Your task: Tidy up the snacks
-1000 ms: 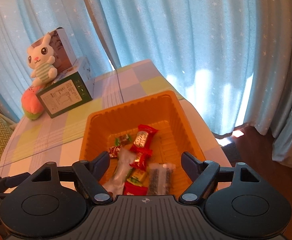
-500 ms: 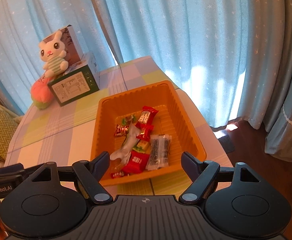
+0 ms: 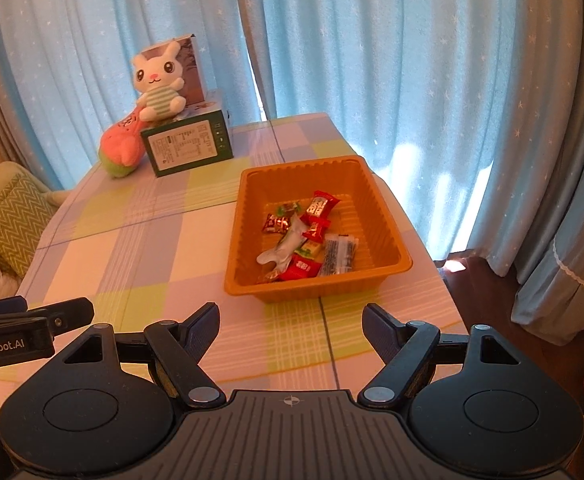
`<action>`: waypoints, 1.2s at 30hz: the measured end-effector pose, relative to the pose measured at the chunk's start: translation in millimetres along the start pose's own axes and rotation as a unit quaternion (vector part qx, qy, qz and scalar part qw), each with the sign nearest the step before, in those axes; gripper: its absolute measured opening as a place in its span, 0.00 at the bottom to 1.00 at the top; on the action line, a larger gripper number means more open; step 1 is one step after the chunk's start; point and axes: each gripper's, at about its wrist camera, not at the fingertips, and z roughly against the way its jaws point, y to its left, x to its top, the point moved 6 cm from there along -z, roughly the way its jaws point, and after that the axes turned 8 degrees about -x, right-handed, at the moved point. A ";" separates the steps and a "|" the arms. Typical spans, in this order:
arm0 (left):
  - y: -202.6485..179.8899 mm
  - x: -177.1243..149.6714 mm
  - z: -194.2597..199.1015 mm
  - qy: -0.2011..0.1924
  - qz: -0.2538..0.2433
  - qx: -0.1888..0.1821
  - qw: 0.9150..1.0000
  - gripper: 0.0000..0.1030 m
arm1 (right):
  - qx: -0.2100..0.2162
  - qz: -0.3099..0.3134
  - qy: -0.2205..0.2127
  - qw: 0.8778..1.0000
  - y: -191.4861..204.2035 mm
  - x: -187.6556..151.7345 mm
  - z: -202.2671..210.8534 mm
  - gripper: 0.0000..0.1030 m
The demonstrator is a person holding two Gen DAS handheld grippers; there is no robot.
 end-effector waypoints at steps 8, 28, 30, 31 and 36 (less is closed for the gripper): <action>0.9 -16.8 33.5 0.001 0.015 0.004 1.000 1.00 | 0.010 -0.004 -0.014 1.000 9.2 -19.5 37.9 0.76; -10.0 -48.7 67.9 -0.004 -0.005 -0.002 1.000 1.00 | 0.008 0.016 -0.019 1.000 13.3 -47.5 70.9 0.76; -10.2 -48.2 67.5 -0.004 -0.006 -0.002 1.000 1.00 | 0.008 0.014 -0.018 1.000 12.8 -48.6 69.8 0.76; -10.2 -48.1 67.4 -0.005 -0.006 -0.003 1.000 1.00 | 0.008 0.012 -0.017 1.000 12.4 -48.6 69.3 0.76; -8.6 -47.6 66.2 -0.005 -0.005 -0.001 1.000 1.00 | 0.008 0.013 -0.017 1.000 12.4 -48.7 68.3 0.76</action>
